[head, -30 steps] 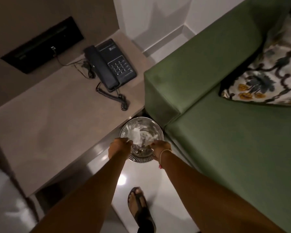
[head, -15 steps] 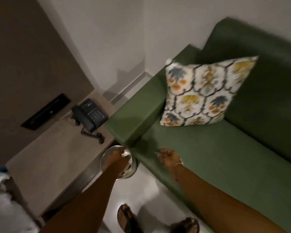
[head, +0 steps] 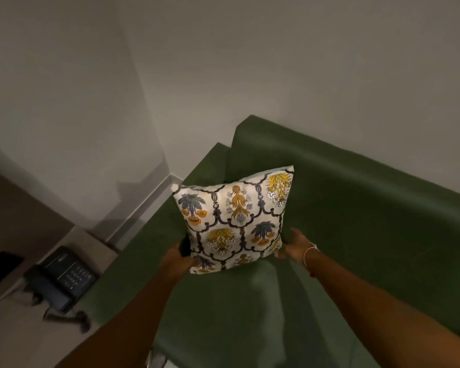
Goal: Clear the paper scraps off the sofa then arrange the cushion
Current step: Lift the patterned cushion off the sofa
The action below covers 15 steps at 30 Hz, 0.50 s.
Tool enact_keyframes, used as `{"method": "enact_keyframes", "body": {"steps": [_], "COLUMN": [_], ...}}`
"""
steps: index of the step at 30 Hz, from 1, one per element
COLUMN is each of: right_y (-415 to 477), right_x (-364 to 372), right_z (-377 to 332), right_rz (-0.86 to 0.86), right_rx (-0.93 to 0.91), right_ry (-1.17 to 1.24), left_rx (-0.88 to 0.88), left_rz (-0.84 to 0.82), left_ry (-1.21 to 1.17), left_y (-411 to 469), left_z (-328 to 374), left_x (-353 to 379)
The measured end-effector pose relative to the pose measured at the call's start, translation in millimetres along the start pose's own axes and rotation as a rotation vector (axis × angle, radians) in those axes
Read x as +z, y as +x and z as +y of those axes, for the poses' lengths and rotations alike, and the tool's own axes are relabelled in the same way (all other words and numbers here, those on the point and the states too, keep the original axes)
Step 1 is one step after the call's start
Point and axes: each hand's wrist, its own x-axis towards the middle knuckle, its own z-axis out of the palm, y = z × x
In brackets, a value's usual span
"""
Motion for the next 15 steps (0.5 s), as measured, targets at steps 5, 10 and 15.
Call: {"method": "enact_keyframes", "body": {"steps": [5,10,15], "right_y": [69.0,92.8,54.2], "right_x": [4.5,25.6,17.5], "right_z": [-20.5,-28.4,20.1], "right_rz": [-0.056,-0.132,0.132], "right_rx": [0.059,0.041,-0.044], "right_ry": [0.179,0.273,0.553], "left_rx": [-0.055,-0.137,-0.105], "left_rz": [-0.059,-0.039,-0.068], "left_ry": [-0.288,-0.352,-0.355], "left_y": [61.9,83.0,74.0], "left_z": [10.6,14.8,28.3], "left_x": [19.1,39.3,68.2]}}
